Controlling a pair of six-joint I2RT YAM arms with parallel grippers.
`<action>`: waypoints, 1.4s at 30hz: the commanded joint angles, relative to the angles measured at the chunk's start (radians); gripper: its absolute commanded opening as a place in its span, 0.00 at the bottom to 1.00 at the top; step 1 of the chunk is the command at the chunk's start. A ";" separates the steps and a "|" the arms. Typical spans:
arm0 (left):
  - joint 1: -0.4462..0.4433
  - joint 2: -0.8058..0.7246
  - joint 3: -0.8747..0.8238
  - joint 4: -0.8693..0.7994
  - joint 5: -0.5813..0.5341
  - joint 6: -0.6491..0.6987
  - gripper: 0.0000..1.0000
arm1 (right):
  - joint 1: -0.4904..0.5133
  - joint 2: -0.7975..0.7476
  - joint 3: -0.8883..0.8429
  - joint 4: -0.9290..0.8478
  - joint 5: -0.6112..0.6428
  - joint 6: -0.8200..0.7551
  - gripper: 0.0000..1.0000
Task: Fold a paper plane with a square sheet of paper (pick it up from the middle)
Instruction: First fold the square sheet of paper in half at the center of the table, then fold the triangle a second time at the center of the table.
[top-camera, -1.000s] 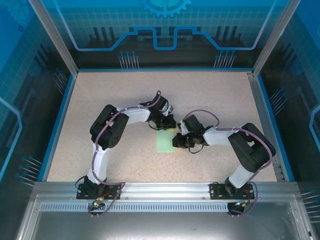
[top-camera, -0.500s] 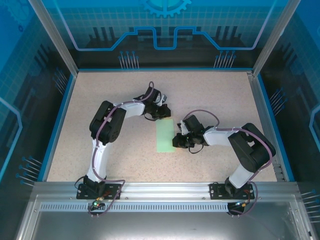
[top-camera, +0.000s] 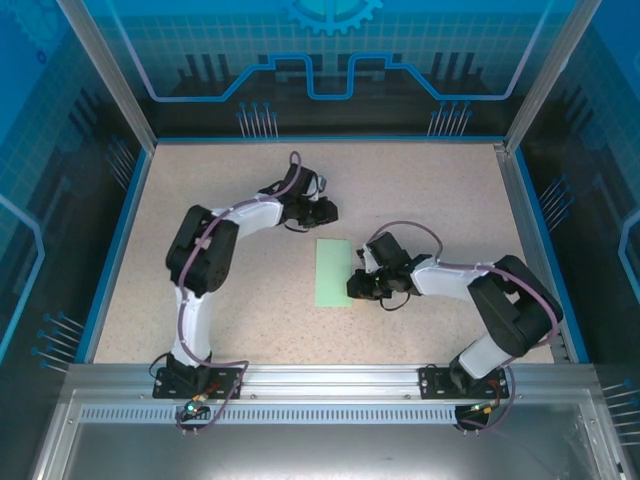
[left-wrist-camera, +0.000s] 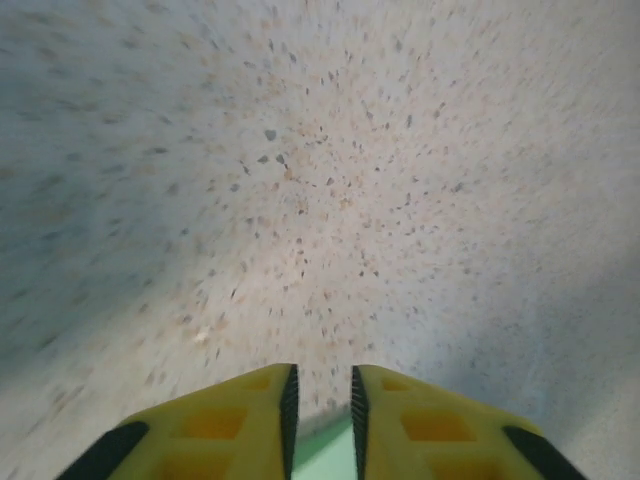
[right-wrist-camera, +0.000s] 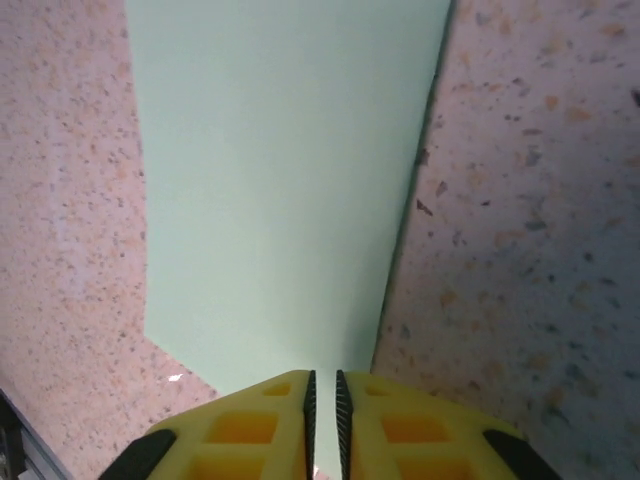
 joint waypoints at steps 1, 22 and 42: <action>0.028 -0.171 -0.137 -0.001 -0.091 -0.037 0.31 | 0.002 -0.038 0.092 -0.037 0.066 0.000 0.20; -0.028 -0.481 -0.687 0.119 0.138 -0.258 0.56 | -0.082 0.345 0.406 -0.076 0.115 0.009 0.24; -0.119 -0.391 -0.677 0.143 0.228 -0.288 0.63 | -0.126 0.426 0.368 -0.038 0.055 0.085 0.24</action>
